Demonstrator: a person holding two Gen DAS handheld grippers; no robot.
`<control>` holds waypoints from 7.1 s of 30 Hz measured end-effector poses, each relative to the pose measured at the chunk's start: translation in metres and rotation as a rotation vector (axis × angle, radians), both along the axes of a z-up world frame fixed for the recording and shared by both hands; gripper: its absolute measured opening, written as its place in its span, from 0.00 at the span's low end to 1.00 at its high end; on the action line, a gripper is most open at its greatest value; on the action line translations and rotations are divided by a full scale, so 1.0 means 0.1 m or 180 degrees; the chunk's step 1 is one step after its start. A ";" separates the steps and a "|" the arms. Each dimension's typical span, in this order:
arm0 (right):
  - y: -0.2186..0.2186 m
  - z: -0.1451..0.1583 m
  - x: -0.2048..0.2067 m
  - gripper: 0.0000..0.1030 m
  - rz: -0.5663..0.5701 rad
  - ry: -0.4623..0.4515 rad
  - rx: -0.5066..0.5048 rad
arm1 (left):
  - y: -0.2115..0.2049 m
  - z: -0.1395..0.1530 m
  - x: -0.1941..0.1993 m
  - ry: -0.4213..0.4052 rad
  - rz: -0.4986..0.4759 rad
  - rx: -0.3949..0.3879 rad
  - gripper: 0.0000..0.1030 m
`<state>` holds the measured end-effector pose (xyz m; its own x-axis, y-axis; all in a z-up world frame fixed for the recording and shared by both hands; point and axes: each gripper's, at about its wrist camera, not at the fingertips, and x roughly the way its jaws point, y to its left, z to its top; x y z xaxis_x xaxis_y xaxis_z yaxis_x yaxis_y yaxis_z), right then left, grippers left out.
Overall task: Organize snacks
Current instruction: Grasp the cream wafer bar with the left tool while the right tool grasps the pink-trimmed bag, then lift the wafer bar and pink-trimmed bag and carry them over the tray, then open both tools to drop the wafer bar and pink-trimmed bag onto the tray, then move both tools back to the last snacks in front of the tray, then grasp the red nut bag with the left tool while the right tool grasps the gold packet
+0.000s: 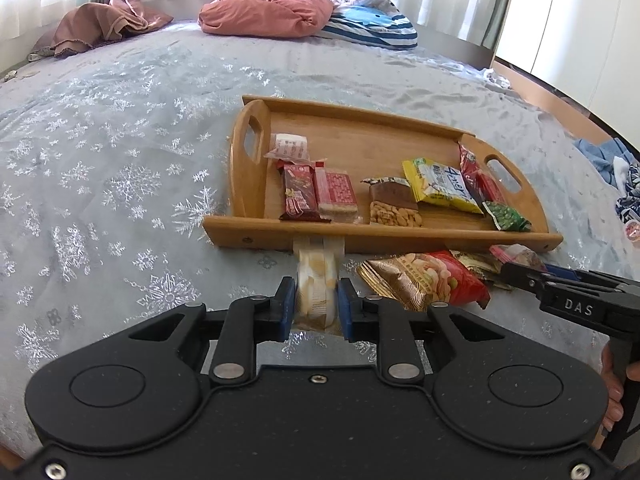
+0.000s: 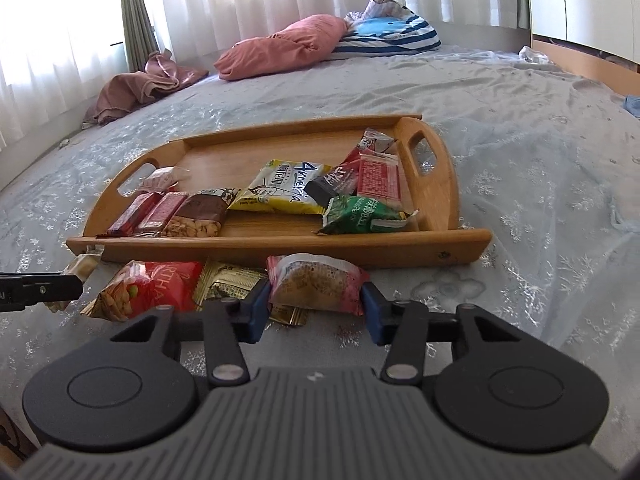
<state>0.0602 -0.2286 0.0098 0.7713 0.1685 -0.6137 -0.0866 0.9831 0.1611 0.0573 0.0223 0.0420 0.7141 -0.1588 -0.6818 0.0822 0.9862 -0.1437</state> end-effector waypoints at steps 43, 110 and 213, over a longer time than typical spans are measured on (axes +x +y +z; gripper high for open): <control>0.06 0.41 -0.01 0.49 0.0112 -0.0301 -0.0083 | -0.07 0.23 0.14 -0.0191 -0.0248 0.0031 0.20; 0.07 0.50 0.98 0.88 0.0361 -0.0223 -0.0182 | -0.46 0.29 1.00 -0.0207 -0.0214 0.0475 0.84; 0.45 -0.08 0.08 0.65 0.0095 0.0024 -0.0293 | -0.25 -0.02 0.12 0.0059 -0.0172 0.0266 0.77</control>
<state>0.0686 -0.1836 0.0018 0.7622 0.1339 -0.6333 -0.1152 0.9908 0.0709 0.0688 -0.0024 0.0401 0.6933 -0.1389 -0.7072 0.1338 0.9890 -0.0632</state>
